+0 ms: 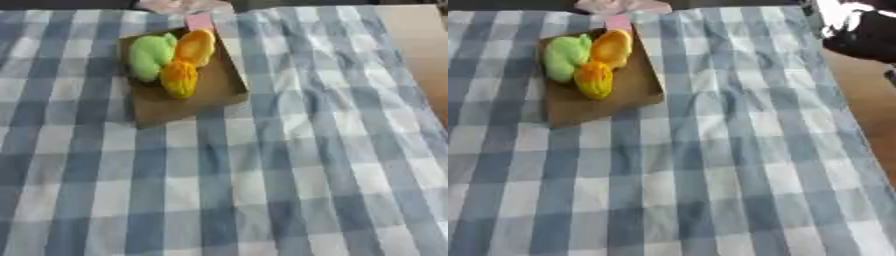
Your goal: Pick up objects on the table and place them in the box.
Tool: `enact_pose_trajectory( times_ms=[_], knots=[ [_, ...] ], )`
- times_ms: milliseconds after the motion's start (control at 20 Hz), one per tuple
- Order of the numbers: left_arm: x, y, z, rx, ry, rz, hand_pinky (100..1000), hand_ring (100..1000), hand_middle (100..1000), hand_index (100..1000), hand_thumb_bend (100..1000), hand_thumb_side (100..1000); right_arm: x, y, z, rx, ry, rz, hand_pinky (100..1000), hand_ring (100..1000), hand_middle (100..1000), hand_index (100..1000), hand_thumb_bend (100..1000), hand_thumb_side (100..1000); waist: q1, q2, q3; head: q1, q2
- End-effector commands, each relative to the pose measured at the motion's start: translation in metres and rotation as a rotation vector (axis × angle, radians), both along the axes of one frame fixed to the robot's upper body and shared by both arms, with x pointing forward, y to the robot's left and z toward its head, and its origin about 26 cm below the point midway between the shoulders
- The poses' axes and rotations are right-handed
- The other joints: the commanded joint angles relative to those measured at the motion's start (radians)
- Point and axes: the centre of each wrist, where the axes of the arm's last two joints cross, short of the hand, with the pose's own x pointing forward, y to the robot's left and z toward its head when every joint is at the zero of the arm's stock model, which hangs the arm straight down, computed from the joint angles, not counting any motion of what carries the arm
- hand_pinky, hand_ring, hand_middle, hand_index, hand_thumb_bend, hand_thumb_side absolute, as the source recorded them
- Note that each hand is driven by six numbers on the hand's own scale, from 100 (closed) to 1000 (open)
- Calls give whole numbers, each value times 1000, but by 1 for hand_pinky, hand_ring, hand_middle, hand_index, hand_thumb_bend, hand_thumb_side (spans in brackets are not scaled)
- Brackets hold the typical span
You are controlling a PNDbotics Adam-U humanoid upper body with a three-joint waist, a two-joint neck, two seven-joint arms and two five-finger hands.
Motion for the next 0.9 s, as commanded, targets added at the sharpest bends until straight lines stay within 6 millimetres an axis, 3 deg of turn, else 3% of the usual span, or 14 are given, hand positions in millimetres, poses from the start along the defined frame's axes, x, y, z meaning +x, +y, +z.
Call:
enact_pose_trajectory(
  times_ms=[50,250,500,900],
  knots=[
    [-12,30,-1,-163,-92,-13,885,733,770,858,100,501,-7,-4,12,-14,-37,-12,802,822,766,819,100,430,-5,-30,5,-23,7],
    [-10,60,-47,-292,-51,18,886,722,764,853,100,545,-7,-7,9,8,-42,-12,800,818,761,818,100,432,-18,-29,11,-43,5],
    [-11,71,-93,-423,12,42,888,714,757,849,100,589,-6,-7,4,29,-39,4,800,816,755,821,100,435,-35,-29,17,-51,0],
    [-14,70,-126,-554,89,30,893,716,759,859,100,629,-3,-6,-6,69,5,29,804,811,745,834,100,442,-46,-32,20,-54,-11]
  ],
)
